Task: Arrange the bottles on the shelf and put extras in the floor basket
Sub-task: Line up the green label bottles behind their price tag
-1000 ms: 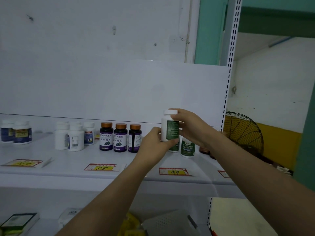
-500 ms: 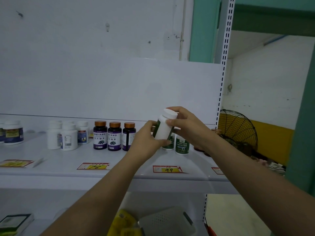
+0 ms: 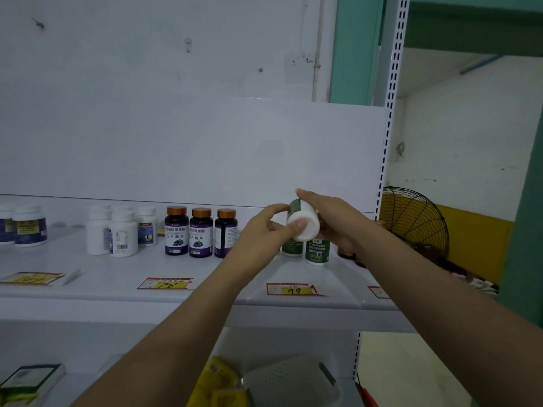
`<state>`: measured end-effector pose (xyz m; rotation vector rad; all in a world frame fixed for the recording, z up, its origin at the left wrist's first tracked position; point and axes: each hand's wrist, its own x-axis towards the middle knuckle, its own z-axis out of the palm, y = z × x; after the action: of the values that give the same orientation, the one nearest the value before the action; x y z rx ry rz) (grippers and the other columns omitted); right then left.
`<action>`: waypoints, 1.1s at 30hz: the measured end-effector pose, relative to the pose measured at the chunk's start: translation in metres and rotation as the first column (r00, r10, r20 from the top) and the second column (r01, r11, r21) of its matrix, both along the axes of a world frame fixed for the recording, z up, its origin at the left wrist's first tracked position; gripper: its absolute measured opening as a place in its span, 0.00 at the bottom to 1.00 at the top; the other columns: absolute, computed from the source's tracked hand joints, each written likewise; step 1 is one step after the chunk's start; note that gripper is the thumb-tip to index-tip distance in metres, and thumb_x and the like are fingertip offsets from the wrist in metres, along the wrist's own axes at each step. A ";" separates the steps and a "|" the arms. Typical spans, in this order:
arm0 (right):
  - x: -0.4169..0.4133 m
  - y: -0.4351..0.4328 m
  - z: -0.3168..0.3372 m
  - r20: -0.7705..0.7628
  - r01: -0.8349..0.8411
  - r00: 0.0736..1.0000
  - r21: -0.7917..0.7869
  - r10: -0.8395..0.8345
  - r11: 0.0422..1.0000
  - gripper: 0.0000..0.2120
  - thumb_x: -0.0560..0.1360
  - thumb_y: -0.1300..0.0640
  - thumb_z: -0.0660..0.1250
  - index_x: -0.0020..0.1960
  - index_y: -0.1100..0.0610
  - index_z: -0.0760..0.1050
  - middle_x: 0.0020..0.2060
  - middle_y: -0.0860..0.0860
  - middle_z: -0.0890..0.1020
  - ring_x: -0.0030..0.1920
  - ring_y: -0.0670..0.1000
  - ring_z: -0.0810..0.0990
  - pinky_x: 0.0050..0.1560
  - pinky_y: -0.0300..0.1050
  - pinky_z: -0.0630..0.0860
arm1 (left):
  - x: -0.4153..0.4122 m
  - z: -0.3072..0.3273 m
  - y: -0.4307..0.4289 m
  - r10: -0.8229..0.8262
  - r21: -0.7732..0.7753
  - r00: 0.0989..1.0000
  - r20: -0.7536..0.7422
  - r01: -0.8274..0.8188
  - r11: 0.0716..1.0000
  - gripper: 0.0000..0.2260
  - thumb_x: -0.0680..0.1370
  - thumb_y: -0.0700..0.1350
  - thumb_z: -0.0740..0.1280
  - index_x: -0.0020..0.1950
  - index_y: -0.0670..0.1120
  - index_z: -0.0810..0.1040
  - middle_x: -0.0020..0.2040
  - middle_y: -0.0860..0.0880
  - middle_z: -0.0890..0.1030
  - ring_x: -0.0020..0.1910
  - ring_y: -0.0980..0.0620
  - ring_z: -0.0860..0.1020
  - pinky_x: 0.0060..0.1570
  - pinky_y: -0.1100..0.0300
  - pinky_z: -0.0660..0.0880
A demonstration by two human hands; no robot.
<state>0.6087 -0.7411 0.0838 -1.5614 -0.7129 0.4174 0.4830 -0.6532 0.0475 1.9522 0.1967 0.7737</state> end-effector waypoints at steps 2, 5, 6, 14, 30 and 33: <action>0.000 -0.001 -0.001 -0.052 -0.019 0.998 -0.037 0.017 0.999 0.19 0.75 0.45 0.68 0.58 0.58 0.76 0.48 0.57 0.83 0.43 0.54 0.83 0.44 0.48 0.82 | 0.002 -0.001 -0.001 0.003 -0.020 1.000 0.004 -0.003 1.000 0.21 0.75 0.56 0.66 0.67 0.52 0.71 0.50 0.48 0.81 0.50 0.56 0.77 0.42 0.67 0.67; -0.001 -0.002 0.000 -0.057 -0.020 0.998 -0.059 0.017 0.998 0.18 0.75 0.47 0.68 0.58 0.58 0.75 0.46 0.57 0.83 0.40 0.53 0.83 0.36 0.44 0.80 | 0.004 -0.003 0.000 0.011 -0.026 1.000 -0.010 -0.012 1.000 0.22 0.75 0.56 0.66 0.67 0.51 0.71 0.52 0.47 0.81 0.52 0.55 0.77 0.42 0.68 0.67; -0.002 -0.002 0.001 -0.038 -0.011 0.999 -0.063 0.009 0.998 0.18 0.75 0.48 0.68 0.58 0.59 0.75 0.47 0.57 0.83 0.41 0.54 0.83 0.37 0.45 0.81 | 0.004 -0.003 0.000 0.010 -0.025 1.000 -0.015 -0.011 1.000 0.22 0.75 0.56 0.66 0.67 0.52 0.70 0.52 0.47 0.81 0.51 0.56 0.77 0.42 0.67 0.67; -0.004 -0.006 0.027 0.281 -0.112 0.953 -0.032 0.116 0.993 0.17 0.74 0.61 0.68 0.62 0.54 0.74 0.54 0.52 0.80 0.53 0.51 0.80 0.56 0.47 0.78 | 0.015 0.000 0.002 0.086 0.017 0.996 0.009 -0.086 0.996 0.21 0.76 0.47 0.69 0.67 0.47 0.71 0.63 0.49 0.77 0.60 0.52 0.75 0.56 0.60 0.70; 0.066 0.024 0.058 0.549 0.194 0.829 -0.106 -0.106 0.975 0.19 0.75 0.62 0.65 0.65 0.55 0.72 0.62 0.54 0.73 0.58 0.53 0.73 0.56 0.44 0.72 | 0.051 -0.052 0.050 0.431 0.575 0.816 -0.384 -0.154 0.804 0.19 0.80 0.57 0.57 0.66 0.48 0.72 0.62 0.47 0.77 0.59 0.48 0.74 0.61 0.51 0.72; 0.086 0.031 0.055 0.587 0.299 0.791 -0.129 -0.170 0.946 0.20 0.76 0.61 0.65 0.67 0.55 0.70 0.63 0.54 0.71 0.59 0.53 0.72 0.57 0.45 0.73 | 0.054 -0.056 0.052 0.422 0.584 0.810 -0.407 -0.125 0.802 0.20 0.81 0.57 0.54 0.67 0.48 0.70 0.64 0.47 0.75 0.62 0.48 0.73 0.63 0.52 0.69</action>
<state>0.6943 -0.7105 0.1385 -1.9854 -0.9325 -0.1909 0.5373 -0.6009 -0.0085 2.6975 0.6852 0.4879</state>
